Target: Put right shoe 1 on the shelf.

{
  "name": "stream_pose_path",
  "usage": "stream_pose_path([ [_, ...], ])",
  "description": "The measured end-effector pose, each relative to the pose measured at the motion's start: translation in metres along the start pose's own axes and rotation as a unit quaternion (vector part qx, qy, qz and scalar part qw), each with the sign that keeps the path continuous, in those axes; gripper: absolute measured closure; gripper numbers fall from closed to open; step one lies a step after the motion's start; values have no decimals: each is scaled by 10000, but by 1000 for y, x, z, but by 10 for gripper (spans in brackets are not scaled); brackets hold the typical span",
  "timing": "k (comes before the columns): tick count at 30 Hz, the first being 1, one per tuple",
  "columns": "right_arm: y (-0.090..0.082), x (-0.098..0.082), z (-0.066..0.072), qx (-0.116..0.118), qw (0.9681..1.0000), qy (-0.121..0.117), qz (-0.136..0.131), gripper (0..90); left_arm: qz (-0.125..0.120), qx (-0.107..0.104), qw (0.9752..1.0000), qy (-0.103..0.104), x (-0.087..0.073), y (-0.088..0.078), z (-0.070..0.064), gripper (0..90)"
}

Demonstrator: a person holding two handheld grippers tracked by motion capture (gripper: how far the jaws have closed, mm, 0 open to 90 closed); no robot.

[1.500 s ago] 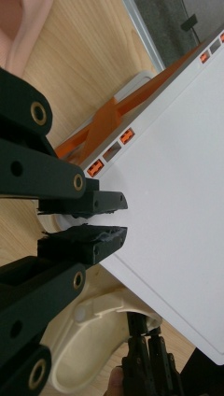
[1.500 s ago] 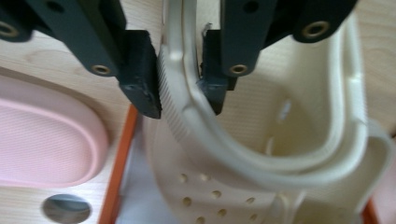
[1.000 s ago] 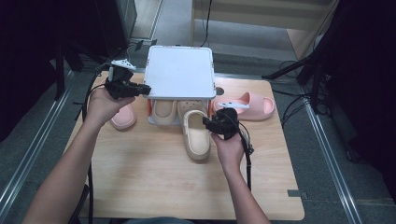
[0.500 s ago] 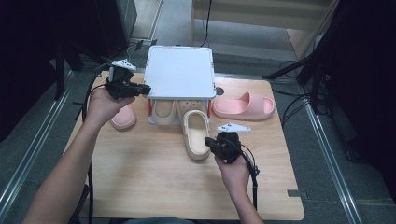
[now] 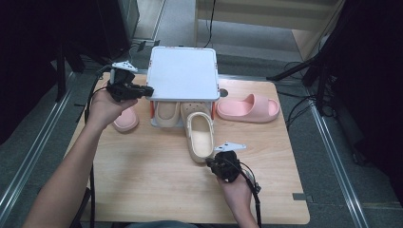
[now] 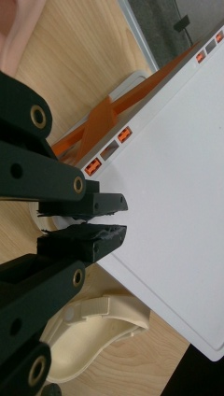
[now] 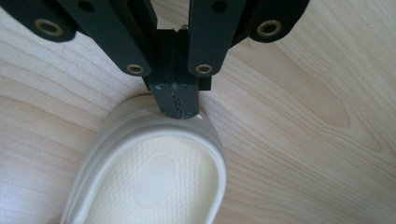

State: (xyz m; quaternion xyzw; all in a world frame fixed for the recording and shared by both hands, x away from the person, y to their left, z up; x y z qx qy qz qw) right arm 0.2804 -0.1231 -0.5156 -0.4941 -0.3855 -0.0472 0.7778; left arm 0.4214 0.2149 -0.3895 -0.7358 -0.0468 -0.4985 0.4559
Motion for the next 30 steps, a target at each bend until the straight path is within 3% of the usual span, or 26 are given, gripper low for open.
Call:
stream_pose_path([
  [9,11,7,2,99,9999,-31,120,900,9,-29,10000,-43,0,0,0,832],
  [16,15,21,7,168,9998,-69,-38,900,7,-36,10000,-42,0,0,0,833],
  [30,39,59,2,-14,9997,-175,-152,900,7,-26,10000,-41,0,0,0,835],
])
Point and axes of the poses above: each handheld gripper's, and its own axes: y roughly forward along the jaws, x roughly out of its top, z roughly to its left, the point moved 1 cm from there along y, roughly forward along the jaws, and after that the axes turned 3 degrees about y, right-handed, at the moved point
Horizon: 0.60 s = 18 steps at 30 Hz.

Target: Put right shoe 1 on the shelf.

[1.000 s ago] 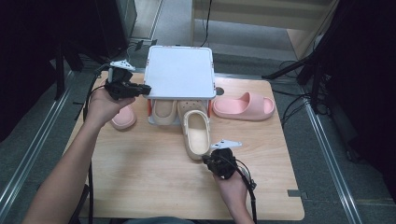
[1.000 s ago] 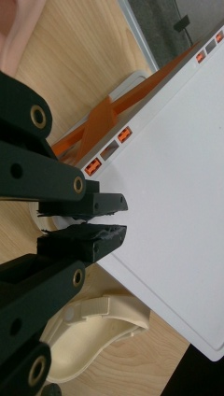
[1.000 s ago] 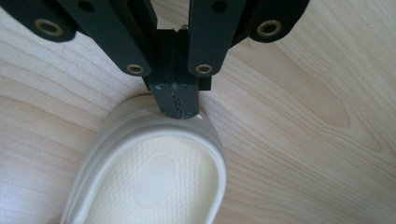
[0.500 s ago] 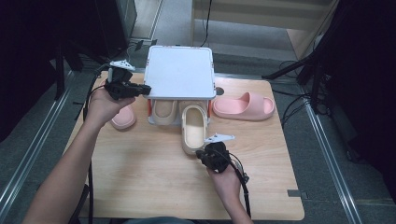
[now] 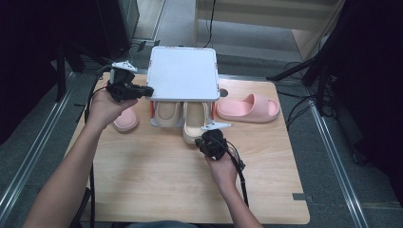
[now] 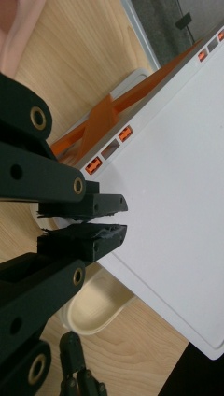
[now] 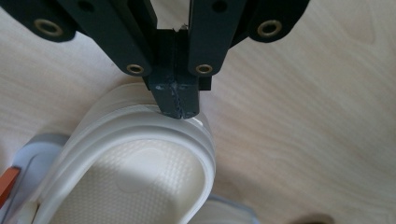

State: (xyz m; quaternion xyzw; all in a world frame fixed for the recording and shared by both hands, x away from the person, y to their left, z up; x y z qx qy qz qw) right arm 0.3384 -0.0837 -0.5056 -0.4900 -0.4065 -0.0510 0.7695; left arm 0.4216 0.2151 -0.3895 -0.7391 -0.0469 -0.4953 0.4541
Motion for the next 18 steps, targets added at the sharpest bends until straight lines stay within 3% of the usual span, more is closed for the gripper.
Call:
stream_pose_path([
  [8,16,21,-10,-69,9999,129,-88,900,3,7,10000,9,0,0,0,836],
  [18,31,32,-18,-139,9995,223,-189,900,6,3,10000,-14,0,0,0,836],
])
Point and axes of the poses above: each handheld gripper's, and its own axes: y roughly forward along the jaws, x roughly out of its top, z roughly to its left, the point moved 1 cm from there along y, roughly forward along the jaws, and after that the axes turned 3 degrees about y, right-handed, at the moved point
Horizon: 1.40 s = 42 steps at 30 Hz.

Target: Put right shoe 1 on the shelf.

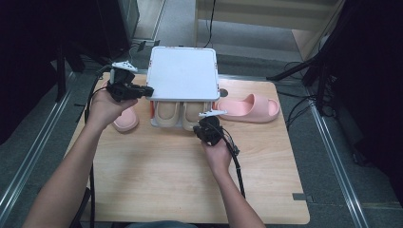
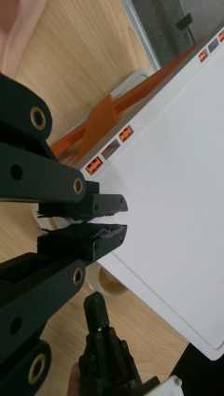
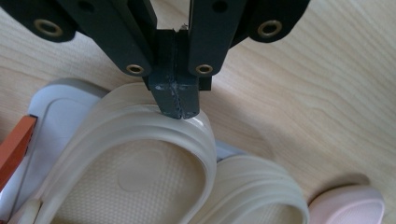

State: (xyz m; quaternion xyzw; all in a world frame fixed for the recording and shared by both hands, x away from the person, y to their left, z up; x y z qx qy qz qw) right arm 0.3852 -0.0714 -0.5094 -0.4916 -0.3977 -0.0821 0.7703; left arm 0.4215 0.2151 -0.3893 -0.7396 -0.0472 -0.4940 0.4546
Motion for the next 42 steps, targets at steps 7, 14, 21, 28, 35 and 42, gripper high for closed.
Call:
stream_pose_path([
  [7,2,1,-7,103,9996,272,-56,887,-14,-64,9999,-78,-1,-1,2,806],
  [14,-23,-7,-2,353,9991,114,-187,845,-57,-128,9996,-258,1,-5,3,697],
  [21,-65,-23,-2,524,9984,-48,-187,811,-266,-110,9983,-500,1,-21,5,571],
  [28,-94,-36,-8,934,9953,59,-263,710,-205,76,9986,-487,-7,-34,5,507],
  [35,-103,-46,-7,759,9945,-681,-236,611,-217,228,9983,-481,-21,-40,10,446],
  [42,-96,-49,-17,904,9945,-338,-410,589,-271,335,9966,-696,-40,-49,18,421],
])
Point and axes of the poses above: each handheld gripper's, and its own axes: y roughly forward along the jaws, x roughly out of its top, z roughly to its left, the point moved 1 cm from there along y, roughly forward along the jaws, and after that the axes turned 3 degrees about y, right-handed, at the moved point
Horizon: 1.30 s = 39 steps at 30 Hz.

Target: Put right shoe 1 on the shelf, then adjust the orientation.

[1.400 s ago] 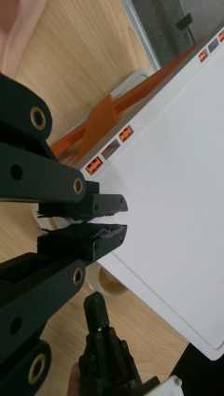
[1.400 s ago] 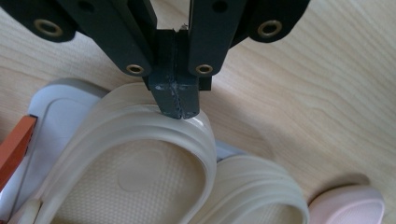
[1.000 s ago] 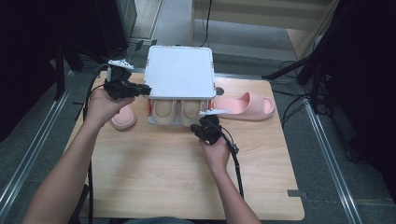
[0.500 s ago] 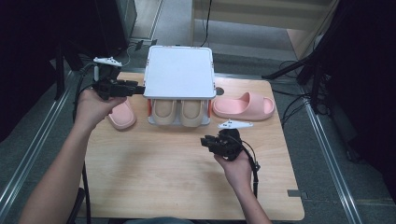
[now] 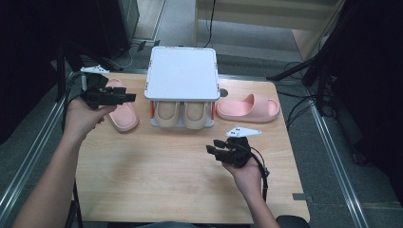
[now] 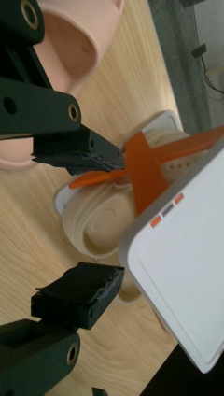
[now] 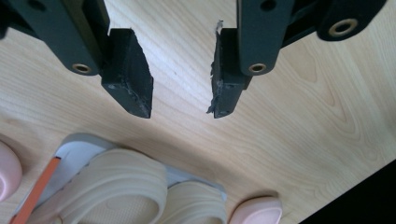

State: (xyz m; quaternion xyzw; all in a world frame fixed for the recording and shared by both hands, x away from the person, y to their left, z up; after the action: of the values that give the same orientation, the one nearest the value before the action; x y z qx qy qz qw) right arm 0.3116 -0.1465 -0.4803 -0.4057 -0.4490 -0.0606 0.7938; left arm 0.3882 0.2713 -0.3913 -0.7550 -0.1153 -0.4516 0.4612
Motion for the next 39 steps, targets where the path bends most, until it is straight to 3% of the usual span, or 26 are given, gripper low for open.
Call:
stream_pose_path([
  [7,9,8,-2,136,9999,50,-31,573,-39,-20,9997,-253,-17,-1,12,414],
  [25,25,15,1,297,9995,-7,98,573,221,520,9973,-462,-54,12,39,427],
  [30,26,13,1,270,9995,10,149,573,53,598,9977,-307,-61,17,48,636],
  [37,24,7,6,184,9995,-59,250,573,180,700,9963,-474,-64,30,66,860],
  [39,22,5,4,163,9995,-69,261,573,171,691,9959,-552,-65,35,72,873],
])
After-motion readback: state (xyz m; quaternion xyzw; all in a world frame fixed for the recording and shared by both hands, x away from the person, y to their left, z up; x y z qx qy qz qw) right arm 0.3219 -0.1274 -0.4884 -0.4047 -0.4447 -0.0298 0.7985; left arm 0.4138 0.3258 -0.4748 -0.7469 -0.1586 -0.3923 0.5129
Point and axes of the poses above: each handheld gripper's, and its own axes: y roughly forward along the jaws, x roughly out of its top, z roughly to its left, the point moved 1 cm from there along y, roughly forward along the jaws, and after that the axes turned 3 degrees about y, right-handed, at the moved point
